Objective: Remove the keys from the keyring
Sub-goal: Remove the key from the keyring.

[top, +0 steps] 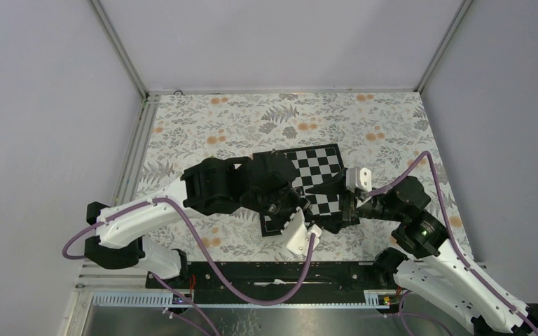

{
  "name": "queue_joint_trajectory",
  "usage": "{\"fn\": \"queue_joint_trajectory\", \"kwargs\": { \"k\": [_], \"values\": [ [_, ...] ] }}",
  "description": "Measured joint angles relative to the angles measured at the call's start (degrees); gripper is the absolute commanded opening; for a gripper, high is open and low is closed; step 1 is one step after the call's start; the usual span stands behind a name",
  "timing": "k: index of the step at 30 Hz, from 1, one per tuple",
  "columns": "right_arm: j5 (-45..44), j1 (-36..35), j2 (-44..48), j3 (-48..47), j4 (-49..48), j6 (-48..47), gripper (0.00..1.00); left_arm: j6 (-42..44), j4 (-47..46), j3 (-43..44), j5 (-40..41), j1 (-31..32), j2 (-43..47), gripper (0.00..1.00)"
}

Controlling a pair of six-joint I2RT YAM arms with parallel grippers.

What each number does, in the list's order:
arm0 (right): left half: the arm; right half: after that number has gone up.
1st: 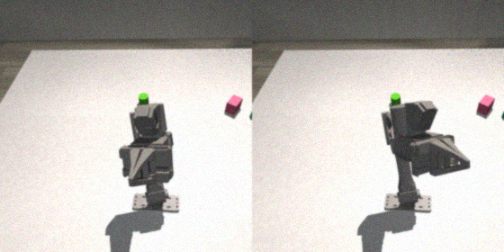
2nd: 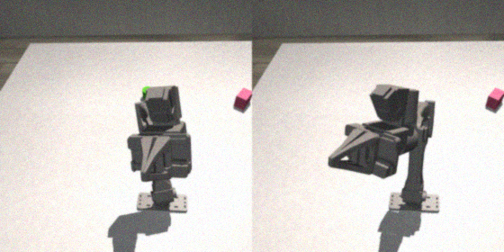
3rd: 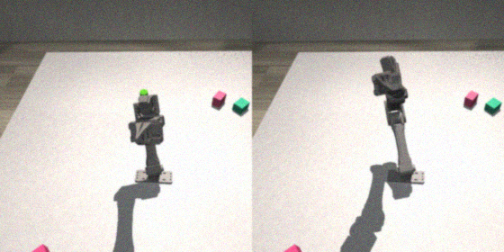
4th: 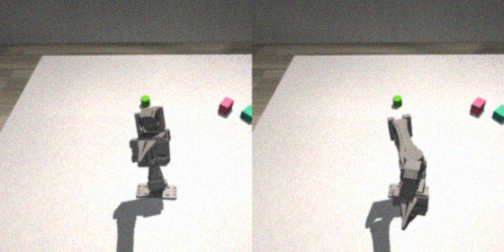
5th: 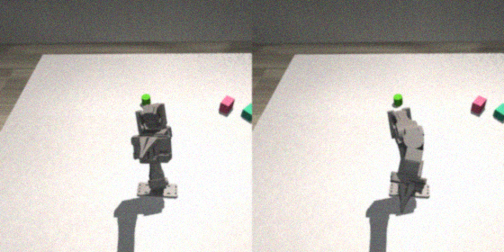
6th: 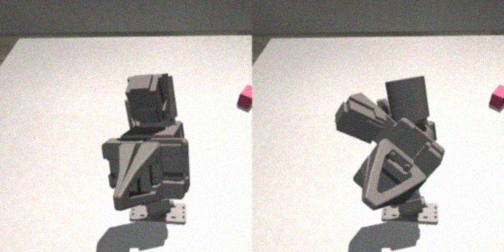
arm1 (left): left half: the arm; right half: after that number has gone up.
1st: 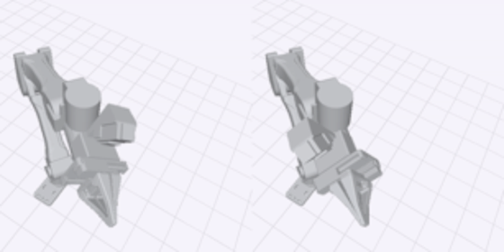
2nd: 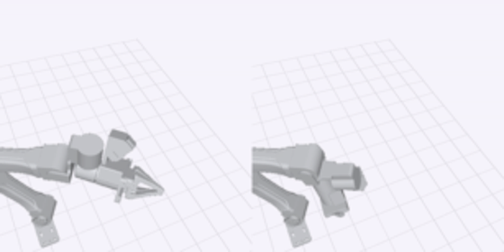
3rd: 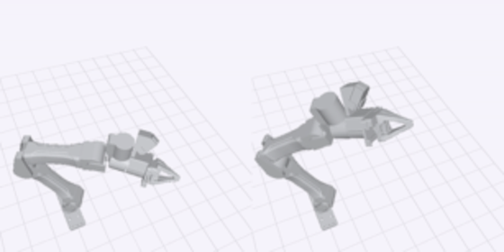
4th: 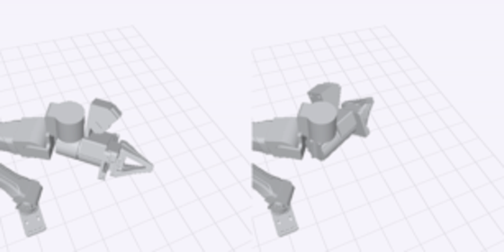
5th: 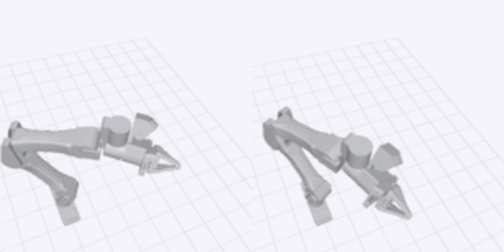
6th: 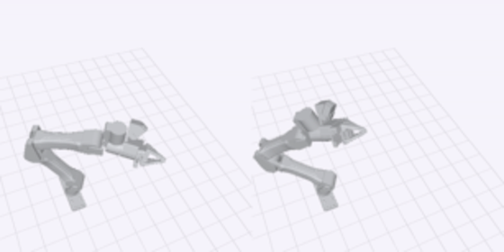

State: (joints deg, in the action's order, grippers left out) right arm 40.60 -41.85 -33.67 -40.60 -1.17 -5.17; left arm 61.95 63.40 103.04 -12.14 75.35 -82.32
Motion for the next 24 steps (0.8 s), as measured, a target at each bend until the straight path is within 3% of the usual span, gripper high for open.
{"fn": "queue_joint_trajectory", "kwargs": {
  "k": [3, 9, 16, 24],
  "values": [
    [1.57, 0.0, -0.24, 0.0, -0.94, 1.6, 0.72, 0.55, 0.13, 0.02, 0.44, 1.18, -0.04, 0.0],
    [4.61, 0.0, -1.14, -0.02, -0.83, 3.56, 0.52, 1.11, 0.33, 0.02, 3.13, 1.84, -0.33, 0.0],
    [5.07, 0.35, -2.21, -0.04, -0.28, 5.09, 0.37, 1.25, 1.29, -0.02, 5.77, 2.4, -0.7, 0.0],
    [6.1, 0.48, -2.32, -0.07, 0.98, 7.28, 0.33, 1.25, 1.55, -0.39, 8.02, 2.49, -0.7, 0.0]
  ]
}}
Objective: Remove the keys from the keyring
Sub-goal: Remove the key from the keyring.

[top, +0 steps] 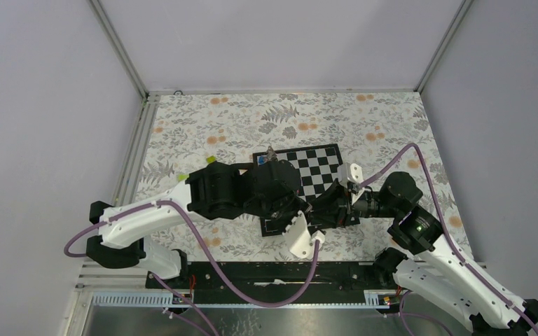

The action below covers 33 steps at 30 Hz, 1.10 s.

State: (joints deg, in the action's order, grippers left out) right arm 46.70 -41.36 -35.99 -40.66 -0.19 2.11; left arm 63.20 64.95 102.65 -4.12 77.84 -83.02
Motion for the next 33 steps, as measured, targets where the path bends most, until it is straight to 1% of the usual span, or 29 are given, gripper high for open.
{"fn": "queue_joint_trajectory", "kwargs": {
  "k": [7, 16, 21, 27, 33],
  "values": [
    [2.25, 0.0, 0.44, -0.09, -0.55, 2.97, 0.45, 0.2, -0.17, -1.05, 1.97, -0.35, -0.07, 0.0],
    [1.11, -0.02, 0.9, -0.11, -1.44, 4.63, 0.48, 0.22, -0.2, -1.07, 3.26, -0.33, -0.44, 0.0],
    [-0.35, -0.07, 0.39, -0.09, -1.31, 4.66, 0.54, 0.22, -0.17, -1.07, 4.48, -0.33, -0.44, 0.0],
    [-2.23, -0.13, -0.92, -0.09, -1.49, 5.29, 0.53, 0.22, 0.11, -1.07, 4.52, -0.22, -0.5, 0.0],
    [-3.15, -0.13, -1.36, -0.09, -2.01, 6.62, 0.44, 0.22, 0.2, -1.07, 4.57, -0.22, -0.5, 0.0]
  ]
}}
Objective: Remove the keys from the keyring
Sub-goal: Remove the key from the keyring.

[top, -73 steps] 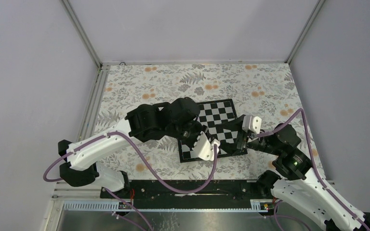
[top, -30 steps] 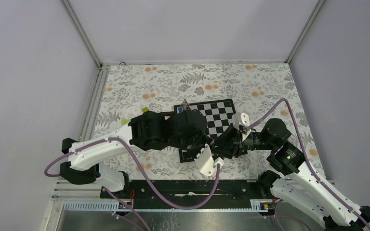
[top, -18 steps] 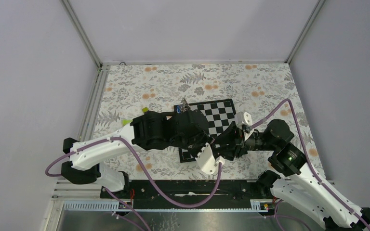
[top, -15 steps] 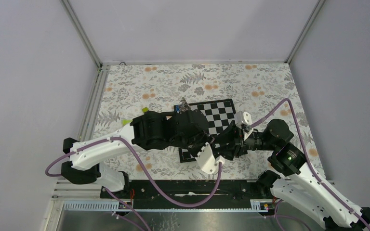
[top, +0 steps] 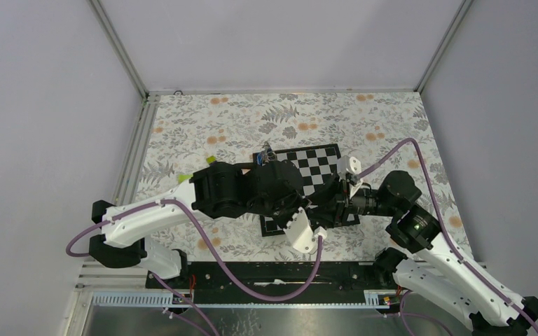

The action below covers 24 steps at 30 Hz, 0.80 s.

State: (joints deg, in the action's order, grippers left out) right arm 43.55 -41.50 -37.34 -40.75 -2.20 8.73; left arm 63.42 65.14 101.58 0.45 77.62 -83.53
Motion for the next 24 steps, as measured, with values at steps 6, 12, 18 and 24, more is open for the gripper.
{"fn": "queue_joint_trajectory", "kwargs": {
  "k": [6, 12, 18, 24],
  "values": [
    [-0.85, 0.0, -0.79, 0.0, -0.37, 1.22, 0.37, 0.0, 0.59, 0.0, 0.0, 0.0, 0.0, 0.0],
    [-1.05, 0.0, -1.53, 0.0, -0.76, 2.36, 0.35, 0.0, 1.11, 0.0, 0.02, 0.0, 0.0, 0.0],
    [-2.73, -0.02, -2.62, -1.09, 0.46, 4.44, 0.29, -0.13, 1.25, 0.0, 0.85, 0.0, -0.24, 0.0],
    [-6.69, -0.02, -3.74, -1.64, 2.69, 6.95, 0.19, -1.18, 1.55, 0.0, 4.13, -0.02, -1.9, 0.0]
  ]
}}
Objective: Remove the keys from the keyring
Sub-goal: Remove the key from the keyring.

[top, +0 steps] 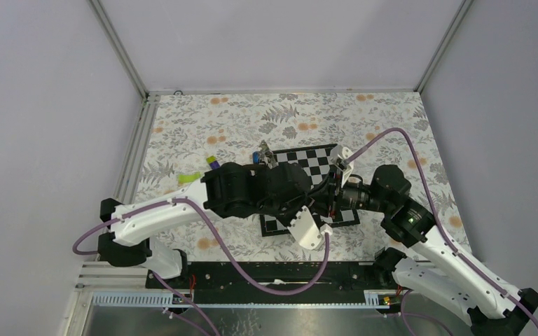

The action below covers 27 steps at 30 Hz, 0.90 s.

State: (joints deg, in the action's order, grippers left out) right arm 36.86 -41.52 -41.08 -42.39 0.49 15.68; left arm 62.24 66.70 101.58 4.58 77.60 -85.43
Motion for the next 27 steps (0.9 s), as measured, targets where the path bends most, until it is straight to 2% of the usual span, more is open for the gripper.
{"fn": "queue_joint_trajectory", "kwargs": {
  "k": [6, 15, 19, 21, 24, 27],
  "values": [
    [-2.99, -0.02, -1.05, 0.0, 2.27, 1.11, 0.0, -1.01, 0.85, 0.0, 2.32, -0.24, -1.95, 0.0],
    [-3.74, -0.07, -0.57, -1.14, 5.77, -1.18, 0.0, -1.66, 0.5, 0.02, 2.08, -0.42, -2.71, 0.0],
    [-4.85, -0.04, -0.15, -4.74, 12.46, -5.53, 0.0, -3.02, -3.06, -1.22, 1.81, -0.26, -2.19, 0.0],
    [-5.7, 0.0, -0.35, -7.17, 16.81, -7.8, 0.0, -4.15, -7.91, -4.52, 1.68, -0.2, -0.42, 0.09],
    [-6.45, 0.07, -1.68, -12.5, 24.35, -11.52, 0.0, -5.68, -16.24, -10.56, 0.94, -0.07, 3.3, 0.31],
    [-6.38, 0.04, -3.02, -18.53, 29.59, -14.95, 0.0, -8.07, -26.16, -18.25, -0.52, -0.09, 8.24, 0.44]
  ]
}}
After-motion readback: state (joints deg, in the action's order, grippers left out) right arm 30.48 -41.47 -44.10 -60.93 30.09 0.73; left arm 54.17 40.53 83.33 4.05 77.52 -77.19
